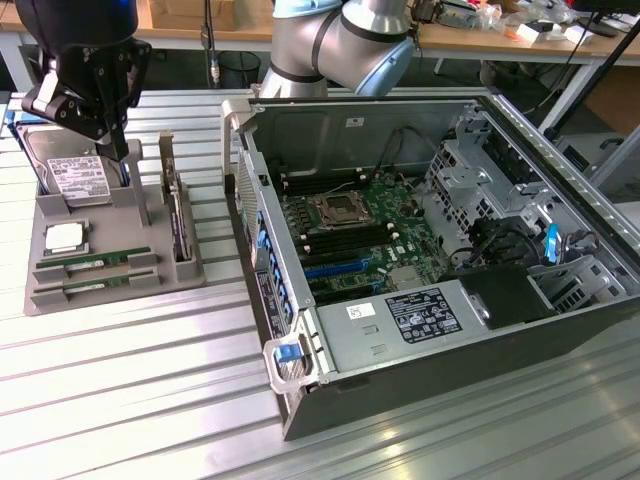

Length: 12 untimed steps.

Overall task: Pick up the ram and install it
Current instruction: 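Pick up the ram and move it above insertion slot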

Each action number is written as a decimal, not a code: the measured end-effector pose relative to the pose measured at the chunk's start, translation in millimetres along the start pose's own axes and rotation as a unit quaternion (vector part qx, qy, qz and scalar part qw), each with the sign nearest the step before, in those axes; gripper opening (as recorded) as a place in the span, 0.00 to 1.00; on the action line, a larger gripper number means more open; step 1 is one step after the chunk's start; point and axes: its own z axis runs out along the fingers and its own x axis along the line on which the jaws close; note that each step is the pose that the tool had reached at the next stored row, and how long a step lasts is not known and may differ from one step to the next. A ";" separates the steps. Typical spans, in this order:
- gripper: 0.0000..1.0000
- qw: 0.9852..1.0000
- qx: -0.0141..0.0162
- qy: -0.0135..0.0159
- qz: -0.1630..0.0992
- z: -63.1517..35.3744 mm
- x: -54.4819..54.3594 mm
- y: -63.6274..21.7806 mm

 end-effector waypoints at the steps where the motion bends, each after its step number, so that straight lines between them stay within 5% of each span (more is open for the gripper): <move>1: 0.11 1.000 0.000 0.000 -0.007 0.0 0.0 0.0; 12: 0.11 0.997 -0.002 0.003 -0.075 0.0 0.0 0.0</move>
